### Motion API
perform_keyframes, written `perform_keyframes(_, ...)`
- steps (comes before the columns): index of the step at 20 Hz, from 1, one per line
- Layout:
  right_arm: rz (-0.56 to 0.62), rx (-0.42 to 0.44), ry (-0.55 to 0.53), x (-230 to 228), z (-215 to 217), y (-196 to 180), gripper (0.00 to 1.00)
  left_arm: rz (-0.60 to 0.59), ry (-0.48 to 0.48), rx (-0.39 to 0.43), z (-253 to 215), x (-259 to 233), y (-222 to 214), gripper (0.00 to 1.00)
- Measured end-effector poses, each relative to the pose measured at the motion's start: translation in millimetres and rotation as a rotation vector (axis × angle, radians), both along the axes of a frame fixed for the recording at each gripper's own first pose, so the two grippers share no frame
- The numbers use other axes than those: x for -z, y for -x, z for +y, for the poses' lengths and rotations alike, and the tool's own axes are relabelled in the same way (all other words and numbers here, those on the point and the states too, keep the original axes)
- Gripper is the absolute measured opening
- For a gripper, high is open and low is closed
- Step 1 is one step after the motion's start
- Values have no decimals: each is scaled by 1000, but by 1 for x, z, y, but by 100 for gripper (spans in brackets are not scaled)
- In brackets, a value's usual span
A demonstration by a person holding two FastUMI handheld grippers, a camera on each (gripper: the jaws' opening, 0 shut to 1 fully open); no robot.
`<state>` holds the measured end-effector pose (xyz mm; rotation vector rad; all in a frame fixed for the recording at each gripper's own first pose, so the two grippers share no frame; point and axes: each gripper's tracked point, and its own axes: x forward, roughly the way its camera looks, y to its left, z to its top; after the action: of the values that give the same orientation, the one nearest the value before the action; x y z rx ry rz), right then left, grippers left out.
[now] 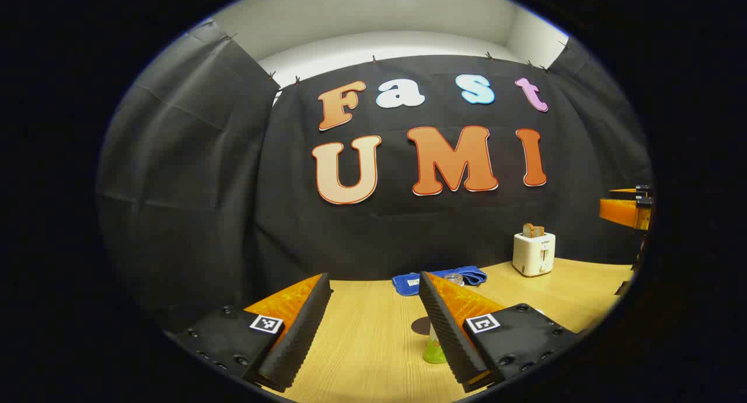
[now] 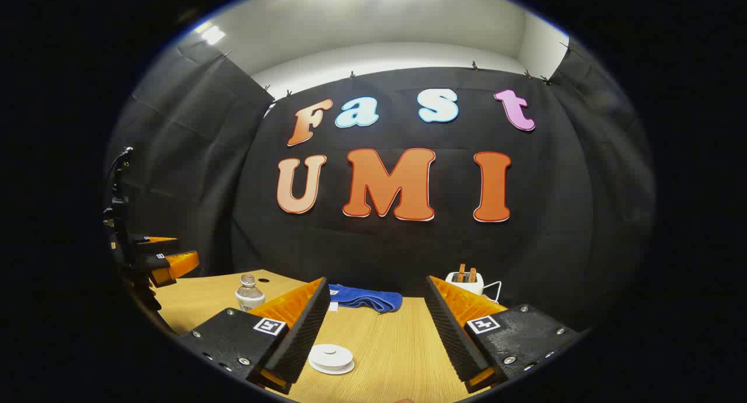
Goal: Open the teacup lid with one hand, grasp the water bottle and pour water into the teacup with the other hand; after pouring, place the water bottle on the coaster and then close the teacup lid.
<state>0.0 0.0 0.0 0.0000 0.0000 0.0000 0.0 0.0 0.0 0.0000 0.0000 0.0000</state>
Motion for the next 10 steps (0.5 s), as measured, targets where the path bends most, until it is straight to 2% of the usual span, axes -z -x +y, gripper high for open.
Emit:
perform_keyframes(4,7,3,0,2,2,1,97,20,85,12,5,-4,-3,96)
perform_keyframes(10,22,23,1,11,2,1,97,8,111,2,13,1,-3,99)
